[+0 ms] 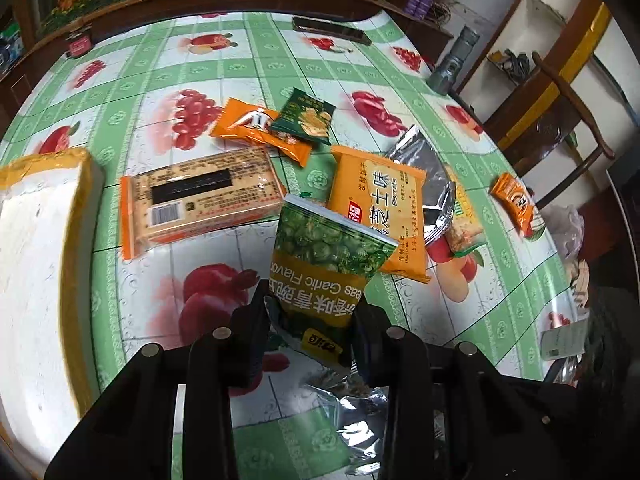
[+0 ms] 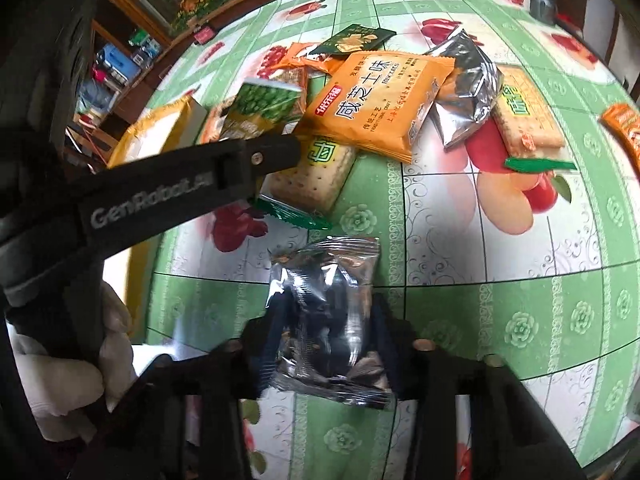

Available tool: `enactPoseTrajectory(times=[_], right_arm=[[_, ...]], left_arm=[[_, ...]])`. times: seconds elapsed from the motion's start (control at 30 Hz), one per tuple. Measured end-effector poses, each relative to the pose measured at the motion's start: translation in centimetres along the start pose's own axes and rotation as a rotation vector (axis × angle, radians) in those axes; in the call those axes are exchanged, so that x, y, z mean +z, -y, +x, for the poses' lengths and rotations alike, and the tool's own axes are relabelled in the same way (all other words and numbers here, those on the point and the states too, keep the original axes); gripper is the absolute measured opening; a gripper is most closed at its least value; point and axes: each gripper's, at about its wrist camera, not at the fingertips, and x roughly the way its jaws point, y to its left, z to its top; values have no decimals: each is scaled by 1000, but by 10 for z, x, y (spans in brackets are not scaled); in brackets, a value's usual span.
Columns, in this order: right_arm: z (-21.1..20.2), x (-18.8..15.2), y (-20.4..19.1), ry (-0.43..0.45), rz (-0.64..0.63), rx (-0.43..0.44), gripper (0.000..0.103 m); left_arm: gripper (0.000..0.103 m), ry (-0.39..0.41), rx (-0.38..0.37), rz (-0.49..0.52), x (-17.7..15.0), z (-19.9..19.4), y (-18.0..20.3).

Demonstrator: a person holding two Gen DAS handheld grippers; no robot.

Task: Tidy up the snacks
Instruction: 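Carry both bags over the white tray and open both grippers to drop them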

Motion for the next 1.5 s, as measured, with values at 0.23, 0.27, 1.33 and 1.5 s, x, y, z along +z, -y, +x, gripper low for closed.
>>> enactPoseTrajectory(times=[0.23, 0.27, 1.33, 1.5], right_arm=[[-9, -2, 3, 2, -2, 25, 39], [-11, -2, 2, 4, -7, 21, 44], [-14, 18, -98, 40, -237, -45, 58], [-6, 28, -127, 36, -267, 4, 58]], left_arm=[[33, 49, 2, -71, -5, -30, -12], [33, 58, 8, -79, -7, -34, -14], [33, 200, 265, -176, -33, -117, -81], [34, 193, 301, -199, -34, -120, -111]])
